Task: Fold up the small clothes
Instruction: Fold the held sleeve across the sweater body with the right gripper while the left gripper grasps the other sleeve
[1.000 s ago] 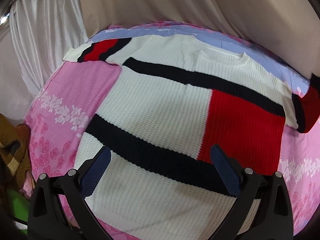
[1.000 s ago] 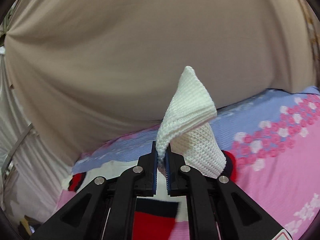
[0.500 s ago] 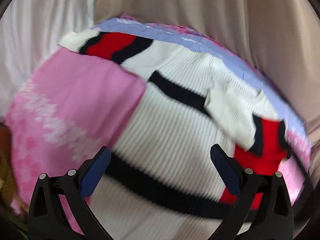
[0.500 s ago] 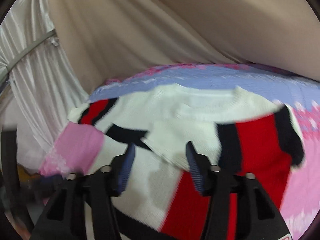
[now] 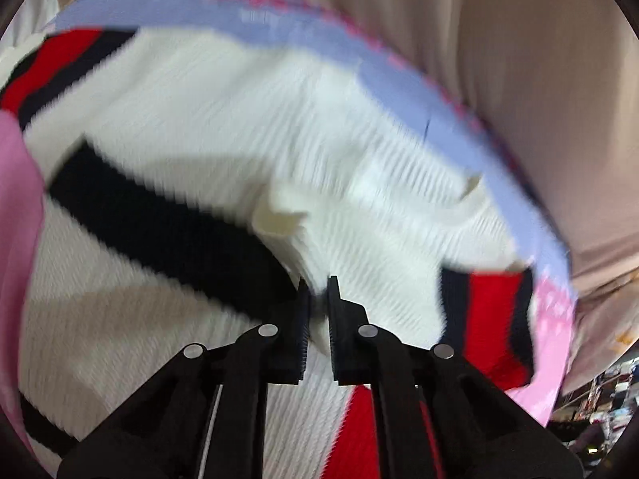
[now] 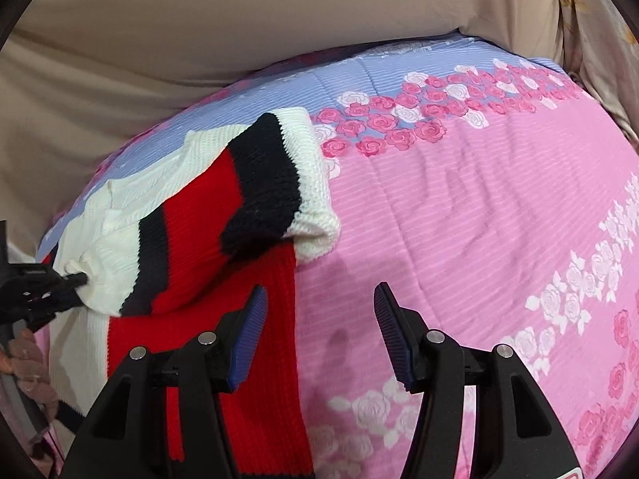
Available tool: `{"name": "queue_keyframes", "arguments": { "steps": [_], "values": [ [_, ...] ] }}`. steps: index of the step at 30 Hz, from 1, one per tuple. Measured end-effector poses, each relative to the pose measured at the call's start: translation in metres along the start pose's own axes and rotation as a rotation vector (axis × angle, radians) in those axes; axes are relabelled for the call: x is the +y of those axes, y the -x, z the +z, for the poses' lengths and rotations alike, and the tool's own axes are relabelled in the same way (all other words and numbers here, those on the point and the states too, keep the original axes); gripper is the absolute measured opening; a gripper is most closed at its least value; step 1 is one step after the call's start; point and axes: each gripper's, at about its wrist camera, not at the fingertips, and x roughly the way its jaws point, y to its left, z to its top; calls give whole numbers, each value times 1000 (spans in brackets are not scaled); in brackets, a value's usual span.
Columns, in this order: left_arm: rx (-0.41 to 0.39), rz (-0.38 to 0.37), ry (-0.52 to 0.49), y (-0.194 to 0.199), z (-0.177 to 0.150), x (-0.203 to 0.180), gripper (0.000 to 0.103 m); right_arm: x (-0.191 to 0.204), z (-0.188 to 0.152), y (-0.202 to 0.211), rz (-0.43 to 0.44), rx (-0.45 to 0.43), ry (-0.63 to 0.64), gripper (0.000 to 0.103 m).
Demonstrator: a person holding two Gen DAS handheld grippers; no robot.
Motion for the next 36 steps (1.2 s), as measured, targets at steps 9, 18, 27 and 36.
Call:
{"name": "queue_keyframes", "arguments": {
  "steps": [9,18,27,36],
  "values": [
    [-76,111,1,14,54,42,7,23,19,-44,50,6,20,48],
    [-64,128,-18,0,49,48,7,48,26,-59,27,49,112,19],
    [-50,212,-59,-17,38,62,9,-8,35,-55,-17,27,-70,12],
    [-60,224,-94,-18,36,62,11,-2,26,-41,5,25,-80,13]
  ]
}}
